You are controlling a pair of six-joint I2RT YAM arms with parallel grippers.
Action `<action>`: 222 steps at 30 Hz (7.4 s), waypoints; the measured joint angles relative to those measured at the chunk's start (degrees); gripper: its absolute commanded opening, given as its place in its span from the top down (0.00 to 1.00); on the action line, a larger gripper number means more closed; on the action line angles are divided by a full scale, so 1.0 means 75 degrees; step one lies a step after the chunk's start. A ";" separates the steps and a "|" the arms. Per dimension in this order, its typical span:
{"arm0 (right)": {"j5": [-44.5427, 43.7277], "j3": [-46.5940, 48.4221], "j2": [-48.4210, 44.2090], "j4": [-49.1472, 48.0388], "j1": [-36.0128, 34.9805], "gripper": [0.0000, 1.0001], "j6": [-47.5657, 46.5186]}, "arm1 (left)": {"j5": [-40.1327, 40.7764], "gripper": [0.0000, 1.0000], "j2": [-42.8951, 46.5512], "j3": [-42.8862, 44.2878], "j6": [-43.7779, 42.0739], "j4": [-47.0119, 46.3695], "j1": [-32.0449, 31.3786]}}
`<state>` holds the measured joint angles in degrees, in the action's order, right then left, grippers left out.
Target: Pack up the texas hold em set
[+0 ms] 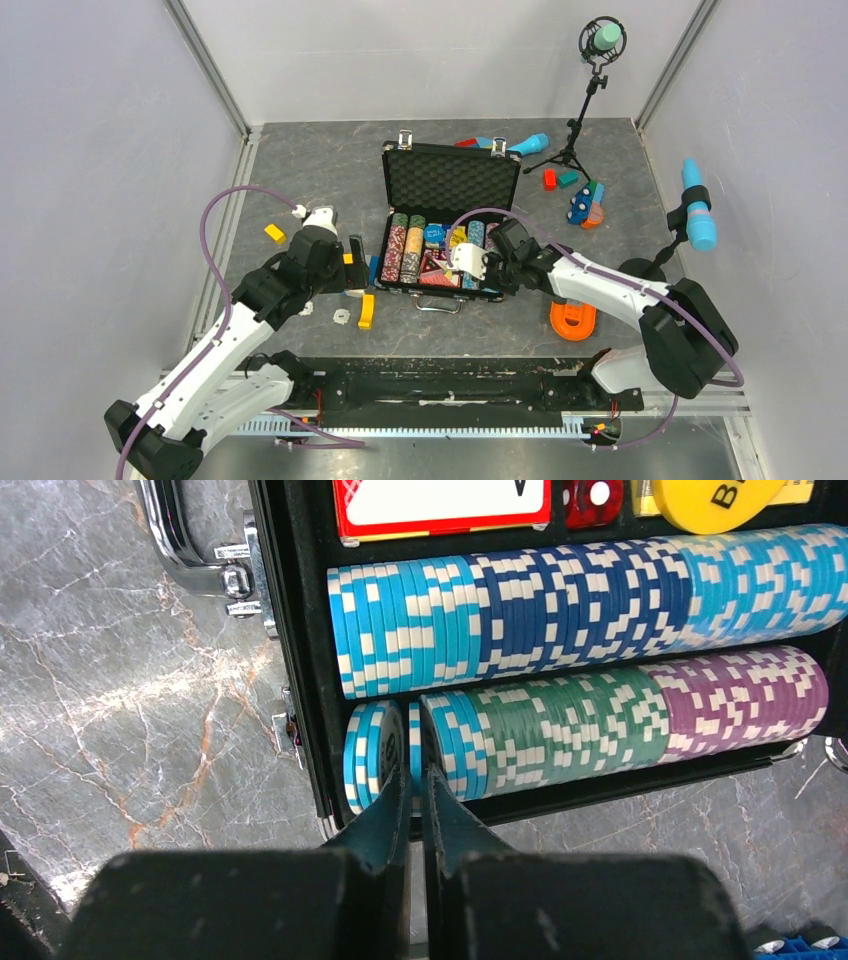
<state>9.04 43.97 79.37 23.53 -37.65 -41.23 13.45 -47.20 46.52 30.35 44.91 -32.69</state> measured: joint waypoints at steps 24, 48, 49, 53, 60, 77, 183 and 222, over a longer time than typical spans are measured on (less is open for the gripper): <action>0.0047 -0.0082 -0.0265 -0.0070 -0.0015 0.80 0.0184 | 0.0000 0.00 0.0000 -0.0006 -0.0003 -0.0003 0.0000; -0.0592 -0.0434 -0.2387 -0.1373 0.0003 0.70 0.1623 | 0.0259 0.00 0.0122 -0.0006 0.0090 0.0079 0.0000; -0.0659 -0.0551 -0.2515 -0.1524 0.0003 0.70 0.1836 | 0.0452 0.00 0.0105 -0.0006 0.0312 0.0236 0.0000; -0.0991 -0.0903 -0.2853 -0.1929 0.0003 0.67 0.2661 | 0.0927 0.01 0.0003 -0.0015 0.1064 0.0729 0.0000; -0.1309 -0.1524 -0.3544 -0.2390 0.0006 0.60 0.3937 | 0.1163 0.09 0.0070 -0.0866 0.2562 0.1043 0.0015; -0.1390 -0.2579 -0.4529 -0.2675 0.0006 0.58 0.4695 | 0.0918 0.20 -0.0603 -0.2145 0.3328 0.0055 0.0015; -0.0254 -0.4068 -0.2506 -0.9014 -0.1367 0.54 1.2712 | 0.0137 0.55 -0.3672 0.1976 0.4342 -0.1445 -0.3386; -0.0405 -0.4068 -0.2215 -0.9296 -0.1411 0.84 1.2756 | 0.0303 0.55 -0.3585 0.1891 0.4503 -0.1684 -0.3561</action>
<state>6.00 13.45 62.76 -46.19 -48.23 54.43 15.73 -74.08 60.71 64.12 32.27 -59.40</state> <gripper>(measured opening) 0.220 0.465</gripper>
